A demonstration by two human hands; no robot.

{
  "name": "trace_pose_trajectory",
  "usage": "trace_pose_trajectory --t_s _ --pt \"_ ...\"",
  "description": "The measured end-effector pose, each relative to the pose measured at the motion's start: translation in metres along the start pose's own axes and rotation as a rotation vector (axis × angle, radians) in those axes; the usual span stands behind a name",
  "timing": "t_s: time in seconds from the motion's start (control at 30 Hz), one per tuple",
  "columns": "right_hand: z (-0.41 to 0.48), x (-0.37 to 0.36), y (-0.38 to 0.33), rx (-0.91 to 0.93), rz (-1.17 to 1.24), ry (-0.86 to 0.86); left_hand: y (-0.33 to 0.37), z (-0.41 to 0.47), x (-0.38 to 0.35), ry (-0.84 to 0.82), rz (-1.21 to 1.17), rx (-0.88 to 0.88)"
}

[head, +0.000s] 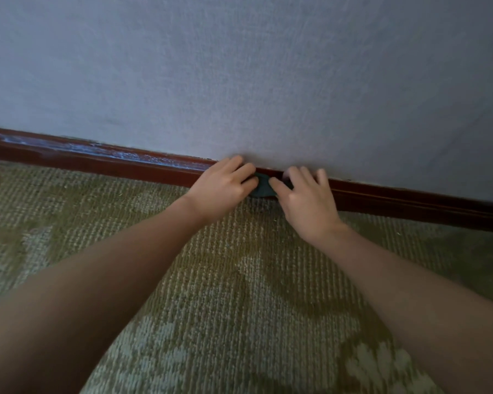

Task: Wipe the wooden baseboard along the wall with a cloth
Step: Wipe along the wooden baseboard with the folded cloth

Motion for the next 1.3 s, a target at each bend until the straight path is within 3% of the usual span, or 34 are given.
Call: trace_pose_trajectory --t_s 0.2,0.5,0.87,1.13,1.3 --pt "-0.002 0.008 -0.009 -0.022 0.178 -0.082 -0.001 -0.006 0.011 -0.033 -0.026 -0.083" --pt "0.01 0.039 -0.041 0.067 0.168 -0.146 -0.006 -0.027 0.048 -0.083 -0.103 -0.087" --pt "0.031 0.005 -0.026 0.156 0.083 -0.023 -0.026 -0.014 0.021 0.005 -0.018 -0.077" --pt "0.03 0.015 -0.022 0.106 0.195 -0.049 -0.017 -0.006 0.032 -0.067 0.037 -0.073" --pt "0.037 0.001 -0.023 0.055 0.2 0.075 -0.031 -0.01 0.021 -0.011 0.049 -0.049"
Point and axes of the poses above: each hand's wrist, its own z-axis towards the middle knuckle, its own x-axis out of the back of the hand, y = z × x, the point moved 8 cm from there along z, towards the middle knuckle, and after that the axes turned 14 degrees about x, right-handed, at the moved point
